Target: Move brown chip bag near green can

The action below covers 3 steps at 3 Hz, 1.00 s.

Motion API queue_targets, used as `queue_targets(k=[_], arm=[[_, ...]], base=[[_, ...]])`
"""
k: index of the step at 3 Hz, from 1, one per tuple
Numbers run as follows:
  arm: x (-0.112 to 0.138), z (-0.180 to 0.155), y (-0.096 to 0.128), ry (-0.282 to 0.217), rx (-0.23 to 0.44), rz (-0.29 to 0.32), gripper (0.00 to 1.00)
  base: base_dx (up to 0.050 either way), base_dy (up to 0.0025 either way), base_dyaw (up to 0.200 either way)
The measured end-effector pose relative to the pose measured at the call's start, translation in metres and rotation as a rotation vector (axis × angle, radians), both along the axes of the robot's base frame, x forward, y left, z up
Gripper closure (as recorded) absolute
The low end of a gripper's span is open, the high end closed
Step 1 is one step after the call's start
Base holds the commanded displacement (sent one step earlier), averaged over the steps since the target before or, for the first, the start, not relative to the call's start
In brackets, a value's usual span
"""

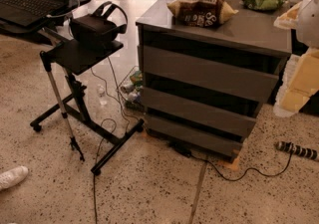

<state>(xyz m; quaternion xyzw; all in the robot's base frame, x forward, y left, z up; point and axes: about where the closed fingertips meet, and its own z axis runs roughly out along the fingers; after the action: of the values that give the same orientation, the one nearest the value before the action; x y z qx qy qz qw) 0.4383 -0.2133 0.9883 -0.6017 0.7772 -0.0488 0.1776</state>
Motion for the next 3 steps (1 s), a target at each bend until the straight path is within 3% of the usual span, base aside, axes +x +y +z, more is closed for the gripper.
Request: queue_targets(k=[3], arm=[[0.0000,0.0001,0.0000,0.000,0.000,0.000,0.00]], base=[[0.049,0.00001,0.000]])
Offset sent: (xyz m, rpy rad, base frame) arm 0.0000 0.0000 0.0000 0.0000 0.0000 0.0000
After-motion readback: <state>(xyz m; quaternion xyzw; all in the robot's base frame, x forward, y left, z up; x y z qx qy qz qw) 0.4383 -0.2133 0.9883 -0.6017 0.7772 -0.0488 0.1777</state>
